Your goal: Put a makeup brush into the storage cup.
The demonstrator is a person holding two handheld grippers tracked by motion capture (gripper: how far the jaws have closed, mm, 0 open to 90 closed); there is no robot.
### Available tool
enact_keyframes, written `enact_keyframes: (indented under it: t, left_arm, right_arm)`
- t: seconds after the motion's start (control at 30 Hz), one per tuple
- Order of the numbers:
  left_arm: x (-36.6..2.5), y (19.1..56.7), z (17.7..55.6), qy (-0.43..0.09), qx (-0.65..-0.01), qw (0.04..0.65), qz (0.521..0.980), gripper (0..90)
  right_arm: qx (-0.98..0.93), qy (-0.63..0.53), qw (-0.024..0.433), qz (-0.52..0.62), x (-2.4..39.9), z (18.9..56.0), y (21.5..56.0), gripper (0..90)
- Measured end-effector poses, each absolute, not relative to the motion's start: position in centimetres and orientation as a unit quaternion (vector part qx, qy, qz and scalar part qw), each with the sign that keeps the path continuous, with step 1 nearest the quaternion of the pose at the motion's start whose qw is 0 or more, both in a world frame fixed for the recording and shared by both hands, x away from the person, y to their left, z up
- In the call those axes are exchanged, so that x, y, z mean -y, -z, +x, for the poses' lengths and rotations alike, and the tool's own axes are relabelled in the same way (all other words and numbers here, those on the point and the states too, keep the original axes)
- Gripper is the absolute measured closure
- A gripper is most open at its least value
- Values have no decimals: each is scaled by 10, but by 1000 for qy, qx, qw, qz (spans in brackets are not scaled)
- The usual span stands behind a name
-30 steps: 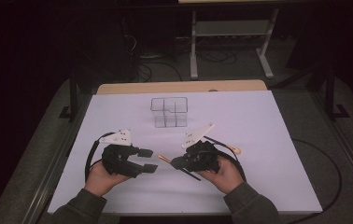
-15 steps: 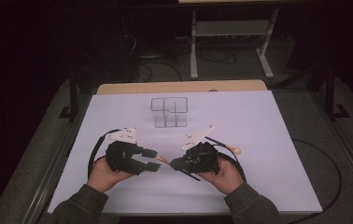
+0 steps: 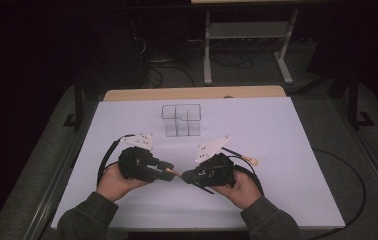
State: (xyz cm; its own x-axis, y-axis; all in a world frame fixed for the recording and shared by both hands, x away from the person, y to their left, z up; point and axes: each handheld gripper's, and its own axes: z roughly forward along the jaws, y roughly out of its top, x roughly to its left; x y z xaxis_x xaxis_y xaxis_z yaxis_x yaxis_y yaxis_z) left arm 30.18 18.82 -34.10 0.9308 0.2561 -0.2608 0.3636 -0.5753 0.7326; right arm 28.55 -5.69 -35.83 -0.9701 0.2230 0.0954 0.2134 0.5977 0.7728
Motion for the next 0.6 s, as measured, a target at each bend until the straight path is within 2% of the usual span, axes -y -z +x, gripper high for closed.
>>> enact_keyframes:
  t: [0.4,0.6]
  left_arm:
    - [-186,342,302,71,-164,423,888,779]
    - [-187,340,303,91,-159,427,886,819]
  right_arm:
    - [-896,-429,15,113,56,283,358,827]
    - [-898,-427,17,106,53,280,358,827]
